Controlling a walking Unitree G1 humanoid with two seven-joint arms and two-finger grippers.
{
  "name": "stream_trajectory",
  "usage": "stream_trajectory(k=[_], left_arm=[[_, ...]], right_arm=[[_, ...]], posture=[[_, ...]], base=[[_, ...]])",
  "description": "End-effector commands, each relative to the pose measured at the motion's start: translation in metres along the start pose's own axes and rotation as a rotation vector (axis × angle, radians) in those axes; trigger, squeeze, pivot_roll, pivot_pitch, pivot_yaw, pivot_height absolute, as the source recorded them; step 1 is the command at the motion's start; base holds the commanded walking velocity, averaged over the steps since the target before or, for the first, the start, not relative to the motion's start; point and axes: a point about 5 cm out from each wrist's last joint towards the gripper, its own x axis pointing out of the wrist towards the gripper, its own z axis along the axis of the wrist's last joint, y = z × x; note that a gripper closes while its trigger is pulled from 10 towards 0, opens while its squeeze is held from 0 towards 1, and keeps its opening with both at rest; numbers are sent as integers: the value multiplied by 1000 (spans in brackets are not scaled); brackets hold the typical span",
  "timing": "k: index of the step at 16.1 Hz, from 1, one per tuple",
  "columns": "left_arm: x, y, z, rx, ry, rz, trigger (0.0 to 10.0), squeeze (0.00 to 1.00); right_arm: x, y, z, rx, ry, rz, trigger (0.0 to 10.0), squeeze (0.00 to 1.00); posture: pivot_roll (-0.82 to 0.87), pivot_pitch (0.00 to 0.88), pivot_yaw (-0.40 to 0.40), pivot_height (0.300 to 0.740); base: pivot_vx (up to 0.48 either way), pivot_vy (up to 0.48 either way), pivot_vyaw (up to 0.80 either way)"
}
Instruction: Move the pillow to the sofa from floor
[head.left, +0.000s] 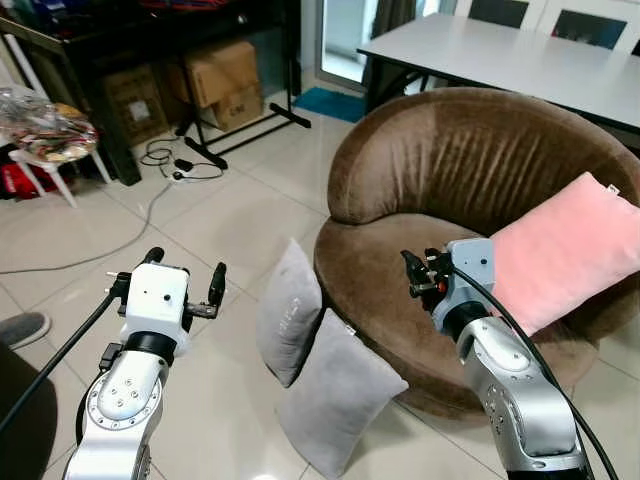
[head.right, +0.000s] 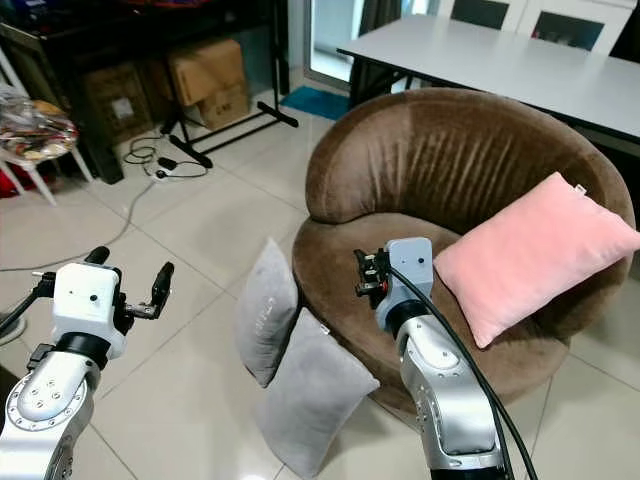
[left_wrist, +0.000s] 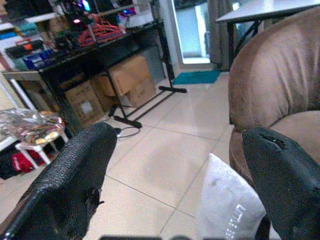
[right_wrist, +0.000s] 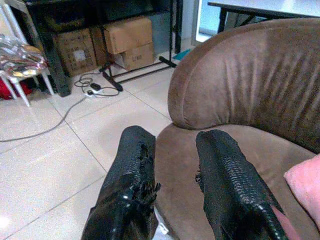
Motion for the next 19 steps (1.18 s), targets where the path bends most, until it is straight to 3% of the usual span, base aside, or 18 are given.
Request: stream_trajectory(k=[1, 6, 14, 19], left_arm=[[1, 2, 1, 2, -10, 12, 10000, 0], [1, 2, 1, 3, -5, 19, 10000, 0], [2, 8, 3, 25, -35, 64, 10000, 0], [3, 7, 10, -17, -83, 58, 10000, 0]], right_arm=[[0, -1, 2, 5, -14, -1, 10000, 0], [1, 0, 0, 21, -2, -3, 10000, 0], [2, -1, 0, 44, -5, -8, 10000, 0], [4, 0, 3, 39, -21, -1, 10000, 0]], posture=[[17, 0, -4, 740], [19, 0, -5, 735], [22, 0, -10, 655], [25, 0, -16, 650]], base=[[0, 0, 0], [0, 0, 0], [0, 0, 0], [0, 0, 0]])
